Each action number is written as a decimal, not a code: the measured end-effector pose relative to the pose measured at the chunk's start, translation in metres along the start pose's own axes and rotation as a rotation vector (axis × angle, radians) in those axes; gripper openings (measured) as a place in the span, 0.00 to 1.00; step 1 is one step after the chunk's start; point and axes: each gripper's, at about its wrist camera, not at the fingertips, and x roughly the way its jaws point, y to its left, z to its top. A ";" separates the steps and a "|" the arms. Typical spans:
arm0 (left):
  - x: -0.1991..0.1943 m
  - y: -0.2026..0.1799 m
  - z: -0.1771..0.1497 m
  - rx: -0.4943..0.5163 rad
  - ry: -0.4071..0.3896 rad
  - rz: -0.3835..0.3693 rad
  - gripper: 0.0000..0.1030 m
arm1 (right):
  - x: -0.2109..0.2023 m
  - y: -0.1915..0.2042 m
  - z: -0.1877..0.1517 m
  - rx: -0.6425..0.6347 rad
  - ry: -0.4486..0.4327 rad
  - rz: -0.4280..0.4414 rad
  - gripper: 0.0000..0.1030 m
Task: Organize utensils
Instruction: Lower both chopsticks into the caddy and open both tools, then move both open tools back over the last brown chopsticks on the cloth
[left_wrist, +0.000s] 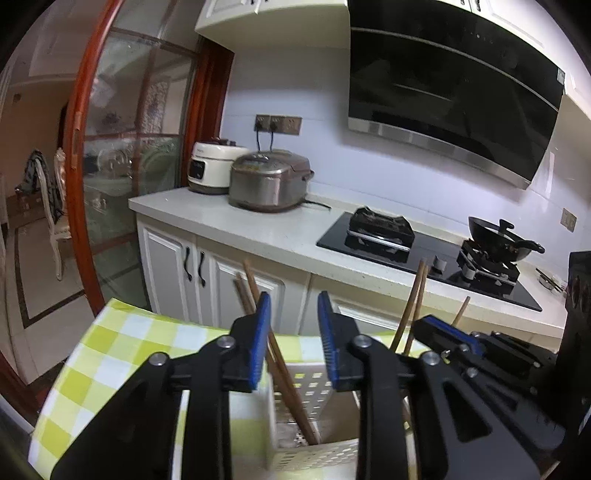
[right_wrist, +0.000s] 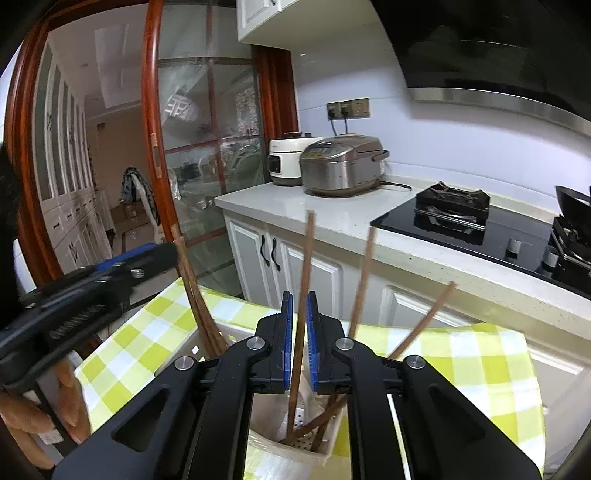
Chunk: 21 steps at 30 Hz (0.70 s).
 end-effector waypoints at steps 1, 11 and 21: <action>-0.007 0.003 -0.001 -0.002 -0.013 0.009 0.36 | -0.003 -0.002 0.000 0.007 -0.004 -0.004 0.12; -0.076 0.032 -0.054 -0.078 -0.015 0.073 0.75 | -0.070 -0.007 -0.047 0.054 -0.014 -0.011 0.45; -0.122 0.032 -0.139 -0.064 0.059 0.125 0.94 | -0.093 0.014 -0.132 0.070 0.104 -0.007 0.44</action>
